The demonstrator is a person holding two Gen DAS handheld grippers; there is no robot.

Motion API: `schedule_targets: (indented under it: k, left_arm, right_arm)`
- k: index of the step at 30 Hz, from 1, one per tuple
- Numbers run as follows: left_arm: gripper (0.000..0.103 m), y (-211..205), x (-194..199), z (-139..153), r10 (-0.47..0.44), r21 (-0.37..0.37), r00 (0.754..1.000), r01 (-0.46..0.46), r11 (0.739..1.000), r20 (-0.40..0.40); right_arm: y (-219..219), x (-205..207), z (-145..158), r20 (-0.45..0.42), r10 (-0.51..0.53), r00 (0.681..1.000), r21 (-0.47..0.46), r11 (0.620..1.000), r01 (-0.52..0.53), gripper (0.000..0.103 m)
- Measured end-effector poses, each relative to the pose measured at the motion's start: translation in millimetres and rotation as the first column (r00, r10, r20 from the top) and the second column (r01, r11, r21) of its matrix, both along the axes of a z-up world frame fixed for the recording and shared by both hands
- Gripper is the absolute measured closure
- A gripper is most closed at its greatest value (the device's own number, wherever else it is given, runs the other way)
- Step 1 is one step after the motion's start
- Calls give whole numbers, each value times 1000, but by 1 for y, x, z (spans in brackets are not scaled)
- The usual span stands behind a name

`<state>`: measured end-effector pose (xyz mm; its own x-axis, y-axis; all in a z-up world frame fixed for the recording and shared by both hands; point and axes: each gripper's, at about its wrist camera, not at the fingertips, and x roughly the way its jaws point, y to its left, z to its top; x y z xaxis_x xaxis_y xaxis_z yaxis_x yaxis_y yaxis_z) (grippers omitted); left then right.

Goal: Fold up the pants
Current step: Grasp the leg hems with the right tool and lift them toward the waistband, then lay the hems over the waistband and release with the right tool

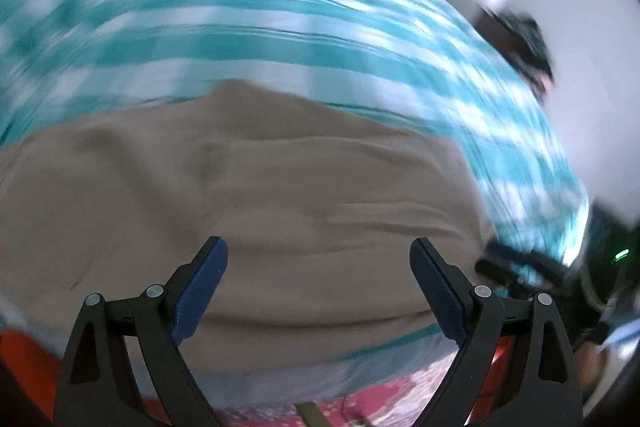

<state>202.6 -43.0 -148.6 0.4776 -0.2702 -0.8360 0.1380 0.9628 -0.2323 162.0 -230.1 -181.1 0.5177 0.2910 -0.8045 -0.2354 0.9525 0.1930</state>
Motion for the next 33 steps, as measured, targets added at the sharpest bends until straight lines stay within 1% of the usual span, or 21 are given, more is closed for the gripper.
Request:
schedule_targets:
  k: [1, 2, 3, 5, 6, 7, 8, 10, 12, 14, 15, 16, 19, 22, 24, 25, 27, 29, 31, 32, 33]
  left_arm:
    - [10, -13, 4, -5, -31, 25, 1000, 31, 999, -3]
    - [10, -29, 9, -16, -59, 66, 998, 60, 996, -16]
    - [10, -35, 11, -24, -65, 94, 997, 67, 993, -29]
    - [9, -37, 13, -49, -44, 149, 995, 56, 987, -86]
    - [9, -30, 12, -57, -27, 132, 994, 41, 990, -109]
    - [9, -19, 9, -60, -10, 124, 994, 23, 992, -106]
    - [9, -11, 8, -58, 1, 132, 995, 12, 991, -98]
    - [9, 3, 8, -53, 29, 142, 993, -13, 990, -111]
    - [10, 19, 8, -40, 86, 93, 989, -75, 993, -122]
    - [10, 25, 7, -24, 109, 10, 990, -109, 994, -93]
    - [10, 24, 9, -16, 105, -16, 992, -107, 994, -70]
    - [10, 21, 11, -11, 95, -22, 994, -97, 995, -56]
    - [10, -8, 22, -10, 15, -10, 999, -15, 1000, -48]
    - [10, -37, 26, -27, -54, 34, 995, 57, 998, -78]
    - [10, -46, 28, -50, -66, 88, 988, 79, 993, -137]
    - [9, -43, 28, -61, -44, 101, 987, 60, 993, -157]
    - [9, -33, 23, -61, -25, 96, 992, 37, 995, -126]
    - [9, -16, 23, -61, 14, 159, 993, 6, 987, -121]
    - [9, 9, 24, -63, 77, 207, 991, -54, 977, -109]
    - [8, 27, 27, -65, 133, 234, 985, -104, 967, -110]
    - [8, 52, 30, -68, 202, 232, 971, -169, 958, -125]
  right_arm:
    - [1, -3, 7, 26, -1, 1000, -15, 1000, 2, 55]
    - [3, -8, 16, 77, 1, 997, -42, 999, 3, 55]
    - [6, -14, 22, 120, 15, 993, -64, 998, -8, 55]
    - [14, -19, 20, 133, 56, 990, -90, 995, -44, 55]
    - [17, -22, 17, 112, 76, 991, -99, 993, -65, 55]
    - [21, -21, 10, 82, 88, 993, -105, 991, -79, 55]
    - [19, -22, 1, 58, 88, 994, -103, 991, -82, 55]
    - [13, -21, -4, 50, 74, 996, -64, 995, -71, 55]
    - [7, -16, -6, 33, 48, 998, -4, 999, -48, 55]
    - [3, -15, -8, 26, 39, 999, 20, 999, -40, 55]
    - [6, -13, -10, 25, 41, 999, 16, 999, -42, 55]
    - [7, -13, -10, 24, 42, 999, 10, 999, -42, 55]
    - [10, -12, -12, 24, 39, 999, 10, 999, -39, 55]
    - [8, -13, -13, 28, 41, 999, 17, 999, -41, 55]
    - [9, -13, -14, 31, 44, 999, 12, 999, -44, 55]
    - [9, -13, -14, 32, 45, 998, 9, 999, -45, 55]
    - [10, -13, -14, 33, 47, 998, 1, 999, -47, 55]
    - [12, -14, -15, 33, 51, 998, -10, 999, -50, 55]
    - [11, -13, -15, 31, 51, 998, -11, 999, -51, 55]
    - [11, -13, -15, 30, 51, 998, -8, 999, -51, 55]
    - [11, -13, -15, 28, 51, 998, -6, 999, -50, 54]
